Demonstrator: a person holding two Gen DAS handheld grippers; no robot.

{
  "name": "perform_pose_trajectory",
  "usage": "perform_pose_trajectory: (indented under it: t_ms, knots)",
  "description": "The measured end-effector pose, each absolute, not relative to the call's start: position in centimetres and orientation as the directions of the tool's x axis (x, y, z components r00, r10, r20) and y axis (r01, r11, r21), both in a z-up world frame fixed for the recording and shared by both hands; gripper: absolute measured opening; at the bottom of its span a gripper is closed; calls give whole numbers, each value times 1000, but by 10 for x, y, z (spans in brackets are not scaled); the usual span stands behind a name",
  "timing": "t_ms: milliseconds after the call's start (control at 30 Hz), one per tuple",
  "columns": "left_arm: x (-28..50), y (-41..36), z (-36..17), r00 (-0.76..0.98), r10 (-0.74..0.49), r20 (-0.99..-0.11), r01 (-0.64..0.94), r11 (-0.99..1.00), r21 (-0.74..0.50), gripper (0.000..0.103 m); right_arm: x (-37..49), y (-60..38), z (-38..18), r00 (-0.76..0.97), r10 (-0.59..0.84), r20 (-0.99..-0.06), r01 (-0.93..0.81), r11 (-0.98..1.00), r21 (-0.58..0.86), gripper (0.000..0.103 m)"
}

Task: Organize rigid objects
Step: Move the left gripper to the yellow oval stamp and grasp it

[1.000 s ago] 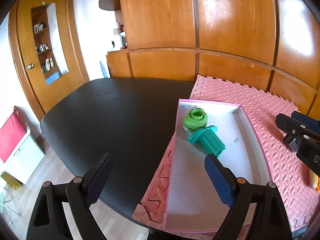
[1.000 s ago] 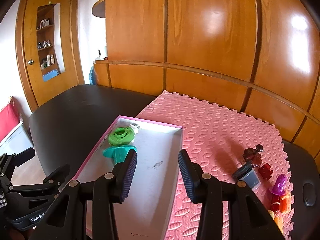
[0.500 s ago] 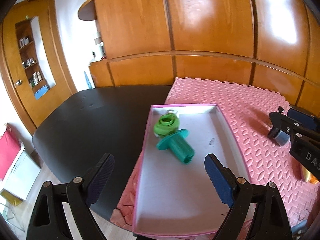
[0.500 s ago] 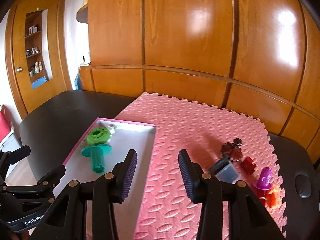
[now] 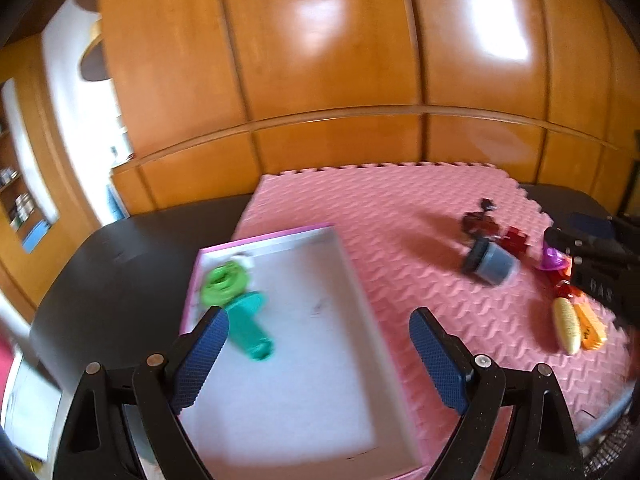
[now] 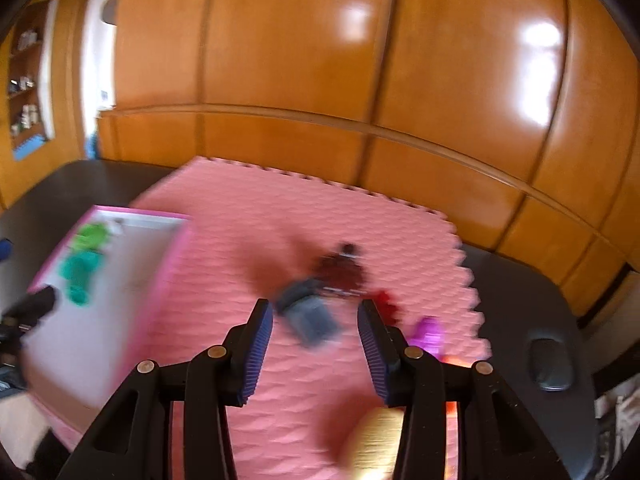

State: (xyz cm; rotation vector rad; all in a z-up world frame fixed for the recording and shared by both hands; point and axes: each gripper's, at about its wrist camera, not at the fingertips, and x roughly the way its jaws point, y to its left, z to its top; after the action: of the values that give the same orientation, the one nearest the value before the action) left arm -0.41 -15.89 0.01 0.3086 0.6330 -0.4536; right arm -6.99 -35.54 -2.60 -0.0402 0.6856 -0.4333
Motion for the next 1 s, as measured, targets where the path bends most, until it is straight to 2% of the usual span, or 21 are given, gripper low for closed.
perform_pose_trajectory:
  t_ms: [167,300,800,900,1000]
  knots:
    - [-16,-194,-6,658,-373,-654,581,804,126,92,-96,-432,-37,613,-493,-617,527,837,-146,44]
    - [-33,-221,-10,616,-426,-662,653,747,127,92,-120,-482,-45,574,-505,-645,666,746,9,44]
    - [-68,-314,-40,330,-561,-759,843,537,-30,88,-132,-508,-49,562,-476,-676,715,691,107,44]
    - [-72,-332,-50,296,-558,-775,862,506,-35,84,-132,-509,-49,561,-471,-681,717,688,115,44]
    - [-73,-346,-62,257,-538,-803,877,479,-41,73,-131,-511,-50,558,-462,-689,716,687,120,44]
